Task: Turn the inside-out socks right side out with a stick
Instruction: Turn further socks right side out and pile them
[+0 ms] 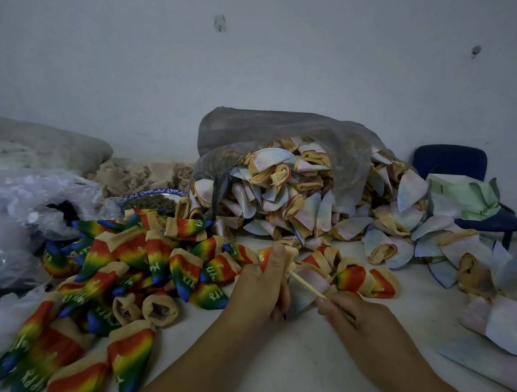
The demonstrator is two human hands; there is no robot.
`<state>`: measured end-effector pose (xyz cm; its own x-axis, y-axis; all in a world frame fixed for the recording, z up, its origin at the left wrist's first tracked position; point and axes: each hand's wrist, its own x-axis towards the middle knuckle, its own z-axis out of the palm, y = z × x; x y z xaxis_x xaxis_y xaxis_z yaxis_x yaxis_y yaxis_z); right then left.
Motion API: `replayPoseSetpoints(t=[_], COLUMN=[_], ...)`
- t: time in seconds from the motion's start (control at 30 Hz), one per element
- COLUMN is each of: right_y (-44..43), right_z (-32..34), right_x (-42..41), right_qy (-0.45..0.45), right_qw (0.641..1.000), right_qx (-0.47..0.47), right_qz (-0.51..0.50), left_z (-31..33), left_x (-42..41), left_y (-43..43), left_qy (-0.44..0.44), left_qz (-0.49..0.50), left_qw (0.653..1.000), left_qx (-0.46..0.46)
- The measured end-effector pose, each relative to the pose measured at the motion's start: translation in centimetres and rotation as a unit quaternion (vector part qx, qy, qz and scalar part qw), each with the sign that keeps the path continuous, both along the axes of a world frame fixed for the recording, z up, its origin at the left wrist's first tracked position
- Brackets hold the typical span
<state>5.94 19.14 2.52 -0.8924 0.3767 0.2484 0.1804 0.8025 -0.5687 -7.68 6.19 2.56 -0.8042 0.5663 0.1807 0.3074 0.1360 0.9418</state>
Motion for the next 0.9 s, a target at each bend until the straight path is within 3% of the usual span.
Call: replayPoseSetpoints(t=[0.2,0.5,0.57,0.73,0.9], right_y=[0.0,-1.3,-1.0,2.5,3.8], right_z=[0.0,-0.7,-0.1,2.0,2.8], right_x=[0.2,-0.5,-0.5,0.5,1.5], right_qy=[0.01,0.03,0.013,0.006,-0.019], right_qw=[1.0,0.999,1.0,0.988,0.983], right_qx=[0.007,-0.027,-0.003,0.155,0.176], right_qz=[0.01,-0.022,-0.009,0.02,0.041], left_z=[0.7,0.3,0.2,-0.5,-0.1], left_x=[1.0,1.5,1.5,1.0,1.0], left_y=[0.1,1.4,1.4,0.4,0.0], left_qy=[0.034,-0.025,-0.038,-0.006,-0.036], left_qz=[-0.083,0.025,0.011,-0.076,-0.156], left_qw=[0.994,0.999,0.999,0.997,0.987], left_qx=[-0.066,-0.029,-0.012,0.01,-0.006])
